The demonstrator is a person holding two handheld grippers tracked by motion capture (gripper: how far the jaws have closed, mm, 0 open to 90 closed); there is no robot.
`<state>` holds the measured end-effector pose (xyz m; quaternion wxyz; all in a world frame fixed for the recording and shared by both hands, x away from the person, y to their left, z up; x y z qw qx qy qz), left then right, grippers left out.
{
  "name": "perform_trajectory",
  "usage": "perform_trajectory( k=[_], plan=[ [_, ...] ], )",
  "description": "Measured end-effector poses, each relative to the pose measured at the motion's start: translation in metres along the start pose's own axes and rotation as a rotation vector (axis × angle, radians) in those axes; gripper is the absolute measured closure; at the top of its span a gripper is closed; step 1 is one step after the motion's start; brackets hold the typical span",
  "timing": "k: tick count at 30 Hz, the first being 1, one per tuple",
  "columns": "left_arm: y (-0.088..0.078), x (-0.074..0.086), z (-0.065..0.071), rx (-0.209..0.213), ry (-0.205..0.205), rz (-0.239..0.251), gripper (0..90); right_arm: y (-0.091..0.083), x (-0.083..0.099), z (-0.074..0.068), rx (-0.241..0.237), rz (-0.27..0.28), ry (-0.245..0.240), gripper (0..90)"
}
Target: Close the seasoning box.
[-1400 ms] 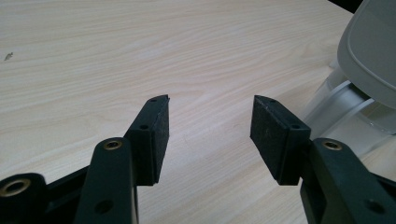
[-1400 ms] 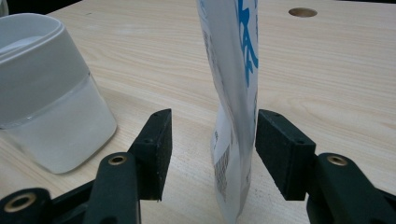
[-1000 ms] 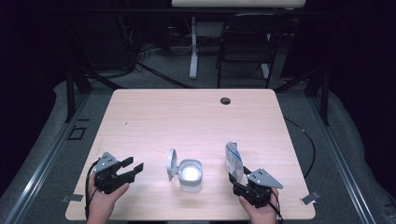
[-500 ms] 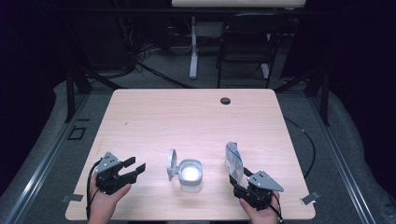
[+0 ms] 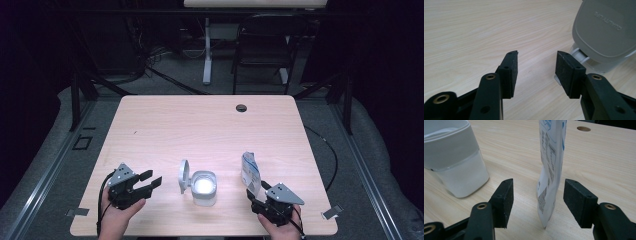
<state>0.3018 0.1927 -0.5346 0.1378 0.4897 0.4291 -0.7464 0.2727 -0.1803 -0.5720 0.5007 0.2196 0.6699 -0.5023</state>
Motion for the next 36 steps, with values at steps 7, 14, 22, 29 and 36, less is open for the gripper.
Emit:
perform_trajectory(
  k=[7, 14, 22, 29, 36],
  plan=[
    [0.003, -0.003, 0.014, 0.036, 0.015, -0.03, 66.3, -0.001, 0.004, 0.0, -0.011, -0.008, -0.001, 39.9],
    [0.004, -0.008, 0.023, 0.061, 0.039, -0.034, 80.4, 0.001, 0.008, -0.001, -0.013, -0.024, -0.006, 39.2],
    [0.005, -0.015, 0.032, 0.089, 0.068, -0.043, 90.0, 0.001, 0.01, -0.001, -0.012, -0.021, 0.003, 39.2],
    [0.006, -0.023, 0.04, 0.105, 0.084, -0.026, 90.0, 0.001, 0.01, -0.001, -0.016, -0.019, 0.006, 39.2],
    [0.009, -0.026, 0.044, 0.115, 0.094, -0.031, 90.0, 0.002, 0.012, -0.001, -0.015, -0.023, 0.01, 39.1]
  ],
)
Point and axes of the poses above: each handheld gripper's, and its own axes: y roughly forward along the jaws, x roughly out of its underside, z roughly to its right, the point moved 5 cm from there along y, roughly forward along the jaws, and after that the axes turned 1 degree about z, right-handed, at the moved point
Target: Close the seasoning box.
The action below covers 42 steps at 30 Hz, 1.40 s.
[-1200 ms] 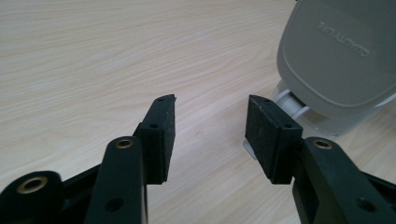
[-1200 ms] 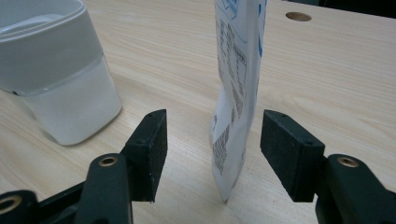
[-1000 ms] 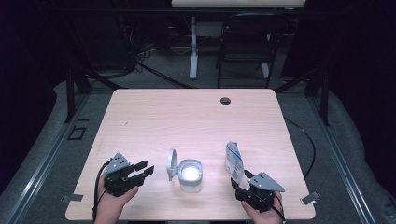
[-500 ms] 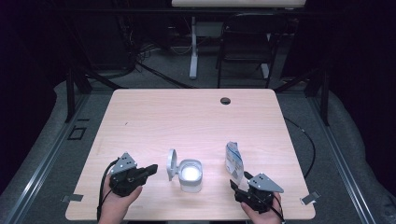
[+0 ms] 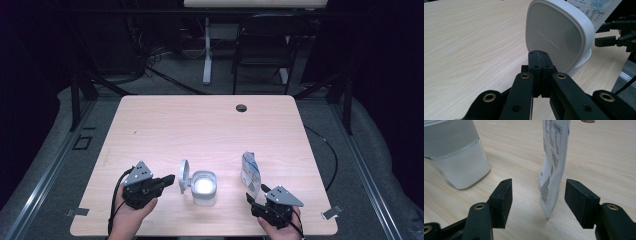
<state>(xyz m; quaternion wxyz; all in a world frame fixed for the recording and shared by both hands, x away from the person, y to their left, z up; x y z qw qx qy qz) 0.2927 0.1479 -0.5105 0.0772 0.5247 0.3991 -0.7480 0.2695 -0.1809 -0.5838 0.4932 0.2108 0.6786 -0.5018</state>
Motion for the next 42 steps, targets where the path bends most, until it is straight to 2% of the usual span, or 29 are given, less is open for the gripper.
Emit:
perform_trajectory(
  k=[17, 27, 42],
  plan=[
    [0.011, -0.008, 0.013, 0.026, 0.016, 0.005, 90.0, 0.001, 0.002, 0.001, 0.0, -0.01, -0.003, 39.1],
    [0.02, -0.011, 0.024, 0.067, 0.034, 0.0, 90.0, 0.001, 0.003, 0.002, 0.007, -0.011, 0.005, 39.1],
    [0.02, -0.012, 0.025, 0.06, 0.036, 0.001, 90.0, 0.001, 0.003, 0.003, 0.005, -0.011, 0.004, 39.1]
  ],
)
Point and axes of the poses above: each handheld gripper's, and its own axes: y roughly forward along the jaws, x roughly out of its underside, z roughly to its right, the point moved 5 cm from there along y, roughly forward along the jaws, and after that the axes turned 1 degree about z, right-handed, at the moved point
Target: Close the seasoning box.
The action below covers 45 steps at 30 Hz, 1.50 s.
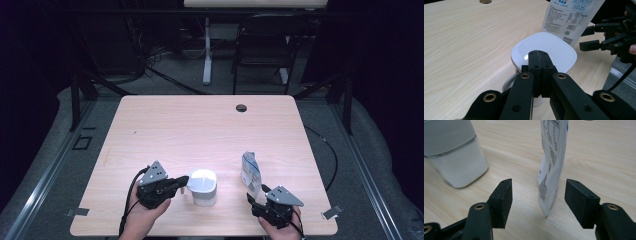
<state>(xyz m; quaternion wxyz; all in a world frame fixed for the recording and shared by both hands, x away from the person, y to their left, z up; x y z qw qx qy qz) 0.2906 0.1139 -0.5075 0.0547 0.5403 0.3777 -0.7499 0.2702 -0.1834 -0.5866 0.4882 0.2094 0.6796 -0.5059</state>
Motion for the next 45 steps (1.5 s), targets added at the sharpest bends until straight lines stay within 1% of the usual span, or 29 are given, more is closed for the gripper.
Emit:
perform_trajectory(
  k=[3, 6, 12, 20, 22, 24, 25, 28, 32, 41, 45],
  plan=[
    [-0.001, -0.001, -0.001, -0.003, 0.004, -0.002, 90.0, 0.0, 0.0, 0.0, -0.005, 0.002, 0.002, 39.1],
    [-0.002, -0.001, -0.001, -0.003, -0.005, -0.001, 90.0, 0.0, 0.0, 0.0, -0.003, 0.001, 0.001, 39.0],
    [-0.007, 0.002, -0.005, -0.016, -0.013, 0.0, 90.0, 0.0, 0.0, -0.001, -0.006, 0.006, 0.003, 39.0],
    [-0.016, 0.009, -0.013, -0.041, -0.031, 0.002, 90.0, 0.0, 0.0, -0.001, -0.004, 0.004, 0.0, 38.9],
    [-0.018, 0.012, -0.015, -0.047, -0.042, -0.003, 90.0, 0.0, -0.001, -0.002, -0.006, 0.002, -0.001, 38.9],
    [-0.019, 0.014, -0.017, -0.049, -0.042, -0.001, 90.0, 0.0, -0.001, -0.002, -0.006, 0.003, -0.002, 38.8],
    [-0.02, 0.015, -0.018, -0.053, -0.05, 0.003, 90.0, 0.0, -0.001, -0.002, -0.006, 0.003, -0.002, 38.8],
    [-0.022, 0.016, -0.02, -0.06, -0.054, 0.001, 90.0, 0.0, -0.001, -0.002, -0.006, 0.003, -0.003, 38.8],
    [-0.026, 0.023, -0.028, -0.081, -0.059, -0.009, 90.0, -0.001, -0.001, -0.002, -0.005, 0.002, -0.001, 38.8],
    [-0.032, 0.045, -0.047, -0.122, -0.105, -0.023, 90.0, -0.001, -0.001, -0.001, -0.001, 0.005, 0.0, 38.8],
    [-0.035, 0.051, -0.052, -0.139, -0.118, -0.018, 90.0, -0.001, -0.001, -0.001, 0.0, 0.002, -0.003, 38.8]
  ],
)
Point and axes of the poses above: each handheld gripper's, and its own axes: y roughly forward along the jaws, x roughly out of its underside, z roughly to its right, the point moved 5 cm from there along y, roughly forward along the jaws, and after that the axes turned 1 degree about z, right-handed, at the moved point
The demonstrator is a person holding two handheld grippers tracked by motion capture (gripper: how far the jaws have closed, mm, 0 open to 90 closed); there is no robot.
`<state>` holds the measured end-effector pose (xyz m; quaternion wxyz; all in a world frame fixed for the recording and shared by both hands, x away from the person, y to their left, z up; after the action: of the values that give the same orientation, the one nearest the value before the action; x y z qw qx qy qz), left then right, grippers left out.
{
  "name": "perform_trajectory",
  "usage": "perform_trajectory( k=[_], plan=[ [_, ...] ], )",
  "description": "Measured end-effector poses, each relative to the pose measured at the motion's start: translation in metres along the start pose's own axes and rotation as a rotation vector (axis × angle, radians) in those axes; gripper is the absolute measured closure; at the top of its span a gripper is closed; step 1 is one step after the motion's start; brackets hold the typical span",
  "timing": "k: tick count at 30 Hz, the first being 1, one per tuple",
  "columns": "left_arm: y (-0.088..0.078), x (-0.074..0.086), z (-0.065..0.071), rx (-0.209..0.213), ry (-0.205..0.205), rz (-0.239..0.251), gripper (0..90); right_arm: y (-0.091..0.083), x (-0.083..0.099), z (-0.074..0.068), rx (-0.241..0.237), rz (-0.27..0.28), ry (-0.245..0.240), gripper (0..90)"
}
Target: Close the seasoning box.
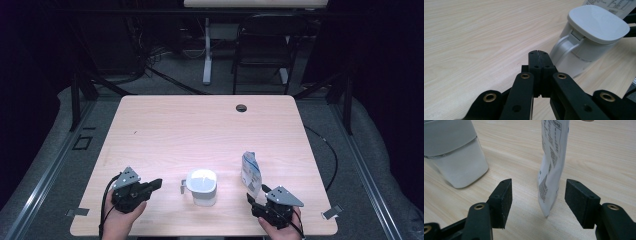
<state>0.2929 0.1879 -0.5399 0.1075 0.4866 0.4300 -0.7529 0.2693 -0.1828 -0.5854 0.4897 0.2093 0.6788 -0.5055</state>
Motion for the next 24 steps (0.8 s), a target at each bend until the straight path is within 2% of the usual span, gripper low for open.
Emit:
perform_trajectory(
  k=[9, 15, 24],
  plan=[
    [0.003, 0.013, -0.014, -0.037, -0.037, 0.003, 86.7, 0.001, 0.001, 0.0, 0.006, -0.006, -0.011, 38.8],
    [0.004, 0.018, -0.021, -0.067, -0.037, -0.003, 82.0, 0.002, 0.003, 0.0, 0.008, -0.009, -0.013, 38.8],
    [0.006, 0.026, -0.03, -0.102, -0.056, -0.009, 72.2, 0.003, 0.004, 0.0, 0.012, -0.026, -0.031, 38.8]
  ],
)
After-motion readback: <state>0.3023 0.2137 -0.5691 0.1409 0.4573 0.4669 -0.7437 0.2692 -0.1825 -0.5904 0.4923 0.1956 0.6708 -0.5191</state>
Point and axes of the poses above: each handheld gripper's, and its own axes: y roughly forward along the jaws, x roughly out of its underside, z roughly to its right, the point moved 5 cm from there along y, roughly forward along the jaws, and after that the axes turned 1 degree about z, right-handed, at the moved point
